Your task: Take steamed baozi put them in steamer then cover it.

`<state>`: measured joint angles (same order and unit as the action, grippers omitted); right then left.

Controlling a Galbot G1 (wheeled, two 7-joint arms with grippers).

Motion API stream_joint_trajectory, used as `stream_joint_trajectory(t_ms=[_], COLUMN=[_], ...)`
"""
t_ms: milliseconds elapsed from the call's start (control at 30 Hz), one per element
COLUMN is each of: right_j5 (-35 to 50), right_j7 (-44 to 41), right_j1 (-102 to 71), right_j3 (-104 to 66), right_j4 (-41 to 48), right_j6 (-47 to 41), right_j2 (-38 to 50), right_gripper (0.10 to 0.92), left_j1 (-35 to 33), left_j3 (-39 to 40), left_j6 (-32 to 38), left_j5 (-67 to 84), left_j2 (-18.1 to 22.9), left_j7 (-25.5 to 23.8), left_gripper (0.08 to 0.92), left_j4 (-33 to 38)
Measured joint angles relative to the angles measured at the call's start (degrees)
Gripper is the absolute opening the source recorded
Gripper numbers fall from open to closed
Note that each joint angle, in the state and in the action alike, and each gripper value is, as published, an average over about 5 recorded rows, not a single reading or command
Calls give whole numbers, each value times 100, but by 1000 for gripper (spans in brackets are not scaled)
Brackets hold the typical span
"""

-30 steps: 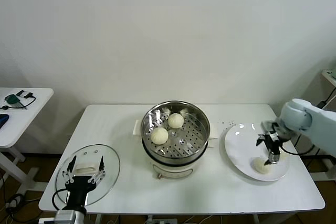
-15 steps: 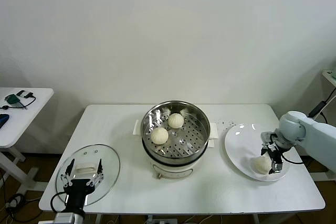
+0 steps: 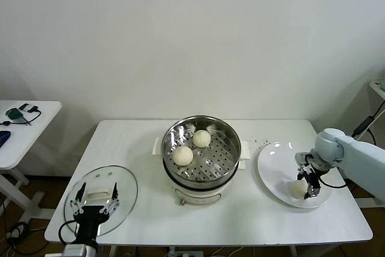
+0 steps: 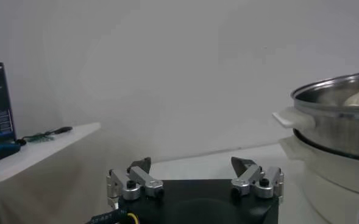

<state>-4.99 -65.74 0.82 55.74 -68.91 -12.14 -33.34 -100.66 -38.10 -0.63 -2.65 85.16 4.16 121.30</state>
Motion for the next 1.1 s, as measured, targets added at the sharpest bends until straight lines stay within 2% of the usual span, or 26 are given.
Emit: stream_joint_trajectory(t_ms=[233,733,1100], right_j5=[-36,-7,64], right_j7=[-103,-657,-946], right_j1=[601,3542,4218], right_j3=[345,1791,2019], right_j4=[-86,-507,-1136], right_j6=[507,2825,3441], right_j2=[-98,-1193,-2193], right_gripper=[646,653,658], left_j1=[-26,-159,-221], left_j3=[17,57,33], left_j6=[5,48,51], left_j5=[4,0,-5], left_j2=[-21,-32,-54], left_j7=[0,-10,-10], left_gripper=[823,823,823], left_j4=[21,93,147])
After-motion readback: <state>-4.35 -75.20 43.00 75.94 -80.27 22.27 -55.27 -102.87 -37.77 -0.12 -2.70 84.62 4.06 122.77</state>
